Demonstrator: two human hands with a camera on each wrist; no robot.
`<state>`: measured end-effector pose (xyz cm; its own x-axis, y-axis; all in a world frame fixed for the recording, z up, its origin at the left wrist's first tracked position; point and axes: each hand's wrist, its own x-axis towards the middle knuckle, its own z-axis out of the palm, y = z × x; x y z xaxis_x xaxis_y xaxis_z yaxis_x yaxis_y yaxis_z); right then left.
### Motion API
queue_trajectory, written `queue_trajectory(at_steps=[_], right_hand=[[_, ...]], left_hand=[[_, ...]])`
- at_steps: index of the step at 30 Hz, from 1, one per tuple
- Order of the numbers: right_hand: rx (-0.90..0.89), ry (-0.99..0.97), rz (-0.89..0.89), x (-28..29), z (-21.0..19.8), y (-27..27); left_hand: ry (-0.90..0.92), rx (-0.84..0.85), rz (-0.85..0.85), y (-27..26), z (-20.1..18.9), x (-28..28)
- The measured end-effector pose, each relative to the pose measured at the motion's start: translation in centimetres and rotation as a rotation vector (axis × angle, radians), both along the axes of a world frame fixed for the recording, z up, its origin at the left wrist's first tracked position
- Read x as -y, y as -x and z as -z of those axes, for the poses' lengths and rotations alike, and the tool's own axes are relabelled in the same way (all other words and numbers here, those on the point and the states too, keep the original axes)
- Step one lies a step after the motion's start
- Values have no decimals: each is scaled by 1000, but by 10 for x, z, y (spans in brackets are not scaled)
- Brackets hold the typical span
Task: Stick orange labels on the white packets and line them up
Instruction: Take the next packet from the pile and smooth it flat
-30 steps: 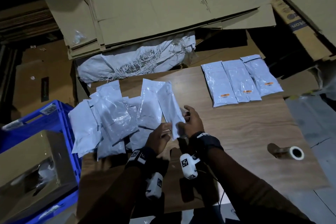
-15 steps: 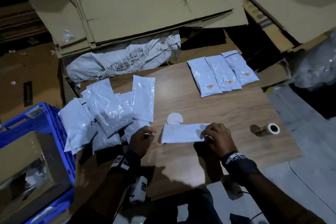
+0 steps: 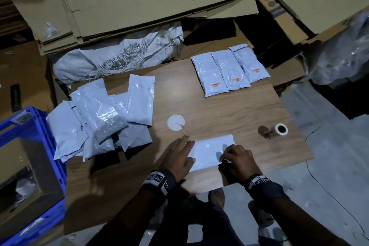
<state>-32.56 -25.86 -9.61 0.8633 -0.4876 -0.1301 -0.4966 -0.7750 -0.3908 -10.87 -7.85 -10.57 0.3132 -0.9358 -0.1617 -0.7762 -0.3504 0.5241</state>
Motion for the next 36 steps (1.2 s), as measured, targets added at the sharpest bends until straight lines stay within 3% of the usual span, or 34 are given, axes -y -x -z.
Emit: queue_trajectory(at_steps=[3,9,17,27,36], right_hand=[[-3,53,-84,-3,3,2],[190,2,-181,-5,16,-32],[-81,129,-117,-12,50,-67],[-116,129,-149,-8,63,-66],[-163,36,-157,18,54,-42]], left_hand=[[-180,46,52,15,6,5],[-186,165,-46,41,7,16],[-171,206,-177,48,34,30],[-110,324,-180,57,34,29],[-185,250,-116,40,29,25]])
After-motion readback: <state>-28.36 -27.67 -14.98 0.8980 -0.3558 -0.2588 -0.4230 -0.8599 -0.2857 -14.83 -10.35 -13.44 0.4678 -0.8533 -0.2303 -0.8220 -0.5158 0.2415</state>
